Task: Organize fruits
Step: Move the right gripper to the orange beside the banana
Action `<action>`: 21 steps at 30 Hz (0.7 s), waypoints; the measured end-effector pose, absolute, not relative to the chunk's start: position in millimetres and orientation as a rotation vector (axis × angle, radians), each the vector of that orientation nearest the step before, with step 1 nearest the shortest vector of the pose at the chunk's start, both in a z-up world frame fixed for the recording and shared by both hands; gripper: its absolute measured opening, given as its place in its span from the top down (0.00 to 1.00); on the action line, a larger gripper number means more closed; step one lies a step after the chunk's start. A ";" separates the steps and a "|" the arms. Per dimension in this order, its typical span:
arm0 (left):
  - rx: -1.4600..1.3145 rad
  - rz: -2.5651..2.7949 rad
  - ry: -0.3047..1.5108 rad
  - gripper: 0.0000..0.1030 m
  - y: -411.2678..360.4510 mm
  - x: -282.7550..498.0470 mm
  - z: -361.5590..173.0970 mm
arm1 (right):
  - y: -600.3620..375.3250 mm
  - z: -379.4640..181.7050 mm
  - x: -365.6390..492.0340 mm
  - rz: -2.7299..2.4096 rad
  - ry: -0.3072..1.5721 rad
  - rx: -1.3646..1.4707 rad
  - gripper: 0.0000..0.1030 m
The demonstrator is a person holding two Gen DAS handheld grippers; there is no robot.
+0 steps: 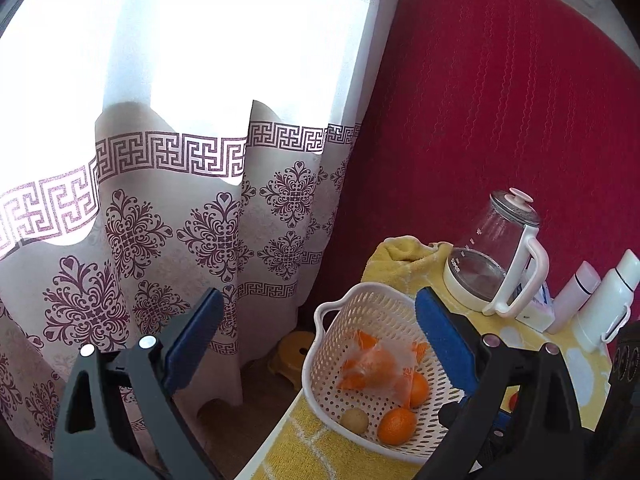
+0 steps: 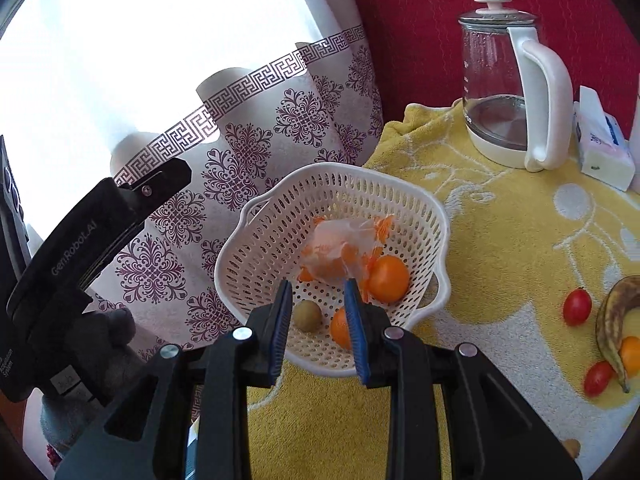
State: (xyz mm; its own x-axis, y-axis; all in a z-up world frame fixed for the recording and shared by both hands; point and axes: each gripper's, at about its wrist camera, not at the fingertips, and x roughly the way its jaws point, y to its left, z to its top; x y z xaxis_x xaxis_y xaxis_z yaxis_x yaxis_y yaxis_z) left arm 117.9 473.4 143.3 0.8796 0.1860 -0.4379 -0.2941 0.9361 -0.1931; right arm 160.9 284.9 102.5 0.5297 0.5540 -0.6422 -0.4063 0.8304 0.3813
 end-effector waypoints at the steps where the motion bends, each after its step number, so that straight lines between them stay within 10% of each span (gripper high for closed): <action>1: -0.254 0.250 0.428 0.05 470.8 117.8 143.5 | 280.1 101.1 161.0 0.567 0.835 0.200 0.74; 21: -0.174 0.174 0.436 0.05 432.5 120.7 143.5 | 129.9 81.1 164.3 0.245 0.808 0.318 0.68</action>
